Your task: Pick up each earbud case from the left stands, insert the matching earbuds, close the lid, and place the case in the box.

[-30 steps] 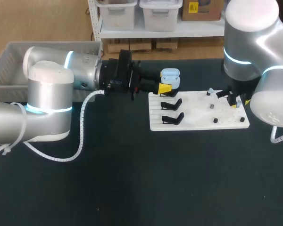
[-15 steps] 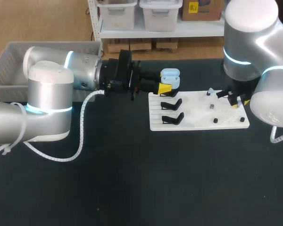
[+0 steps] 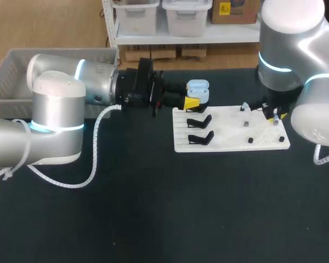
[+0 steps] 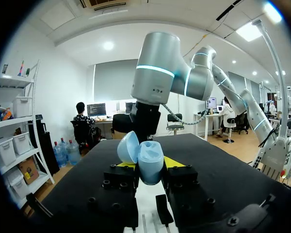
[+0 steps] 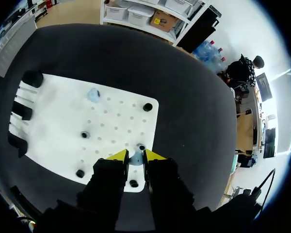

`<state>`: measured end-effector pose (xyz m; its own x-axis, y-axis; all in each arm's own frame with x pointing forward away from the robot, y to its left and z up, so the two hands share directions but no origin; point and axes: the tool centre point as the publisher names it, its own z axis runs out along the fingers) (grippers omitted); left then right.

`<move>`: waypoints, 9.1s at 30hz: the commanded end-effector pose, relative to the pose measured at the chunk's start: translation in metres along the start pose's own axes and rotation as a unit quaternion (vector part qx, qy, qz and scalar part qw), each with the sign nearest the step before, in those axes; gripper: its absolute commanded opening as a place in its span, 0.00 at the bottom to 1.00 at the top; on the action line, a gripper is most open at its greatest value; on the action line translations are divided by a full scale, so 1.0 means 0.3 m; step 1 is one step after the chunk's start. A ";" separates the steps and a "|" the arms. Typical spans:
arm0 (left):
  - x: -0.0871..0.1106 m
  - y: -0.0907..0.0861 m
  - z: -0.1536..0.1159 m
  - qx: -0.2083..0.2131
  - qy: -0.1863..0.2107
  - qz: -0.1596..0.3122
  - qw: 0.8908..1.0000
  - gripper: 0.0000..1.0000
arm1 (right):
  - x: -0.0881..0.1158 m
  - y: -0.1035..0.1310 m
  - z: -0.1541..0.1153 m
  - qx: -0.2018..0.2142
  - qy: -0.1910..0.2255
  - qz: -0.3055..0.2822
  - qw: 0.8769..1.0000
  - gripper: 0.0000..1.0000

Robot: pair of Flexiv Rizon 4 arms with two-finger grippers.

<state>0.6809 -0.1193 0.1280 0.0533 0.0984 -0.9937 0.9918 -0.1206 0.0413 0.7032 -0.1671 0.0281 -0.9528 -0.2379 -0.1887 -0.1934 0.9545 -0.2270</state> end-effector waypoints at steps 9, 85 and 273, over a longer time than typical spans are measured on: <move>0.004 -0.003 0.001 -0.002 -0.001 0.002 1.000 0.00 | 0.093 0.102 -0.426 0.002 -0.037 -0.015 0.999 0.00; 0.004 -0.003 0.001 -0.002 -0.001 0.002 1.000 0.00 | -0.060 0.544 -0.712 0.005 0.041 0.301 0.953 0.00; 0.004 -0.003 0.001 -0.002 -0.001 0.002 1.000 0.00 | -0.232 0.183 0.042 -0.163 0.033 0.302 0.939 0.40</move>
<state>0.6809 -0.1193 0.1280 0.0532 0.0986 -0.9937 0.9919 -0.1205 0.0411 0.7612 -0.0998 0.0172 -0.9218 0.3662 -0.1273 0.3363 0.9187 0.2073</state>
